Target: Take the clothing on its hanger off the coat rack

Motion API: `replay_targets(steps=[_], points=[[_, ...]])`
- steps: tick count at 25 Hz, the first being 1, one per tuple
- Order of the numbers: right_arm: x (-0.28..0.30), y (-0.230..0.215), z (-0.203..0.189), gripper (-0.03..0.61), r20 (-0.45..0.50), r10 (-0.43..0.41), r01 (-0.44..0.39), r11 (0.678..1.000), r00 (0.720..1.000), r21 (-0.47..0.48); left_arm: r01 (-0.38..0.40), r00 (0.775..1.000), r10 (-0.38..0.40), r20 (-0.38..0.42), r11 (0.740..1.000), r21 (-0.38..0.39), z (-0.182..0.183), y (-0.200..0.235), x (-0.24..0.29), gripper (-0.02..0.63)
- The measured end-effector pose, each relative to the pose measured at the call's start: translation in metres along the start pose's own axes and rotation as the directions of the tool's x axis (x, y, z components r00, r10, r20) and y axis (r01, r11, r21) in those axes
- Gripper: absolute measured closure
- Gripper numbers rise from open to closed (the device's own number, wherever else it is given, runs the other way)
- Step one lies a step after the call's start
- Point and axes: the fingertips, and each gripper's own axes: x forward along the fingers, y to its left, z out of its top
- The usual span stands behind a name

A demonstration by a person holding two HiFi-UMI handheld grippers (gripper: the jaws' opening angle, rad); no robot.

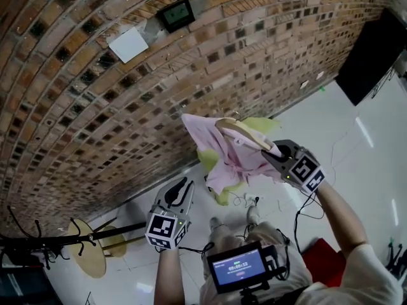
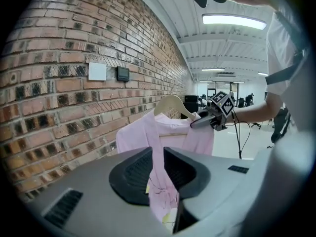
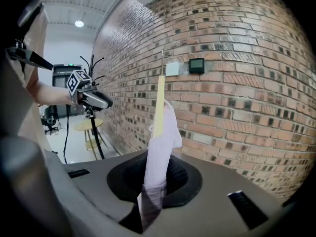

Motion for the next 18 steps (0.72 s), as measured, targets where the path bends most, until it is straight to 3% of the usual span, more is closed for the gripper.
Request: replay_targets(steps=[8,18], points=[[0.041,-0.006,-0.026,0.546,-0.010,-0.011,0.011,1.000,1.000,0.014,0.030,0.999,-0.031,-0.014,0.999,-0.028,-0.019,0.006,0.020,0.545],[0.102,-0.002,-0.044,0.545,-0.041,-0.003,0.005,0.999,0.999,0.053,0.056,0.997,-0.060,-0.042,0.994,-0.093,-0.057,0.056,0.027,0.545]])
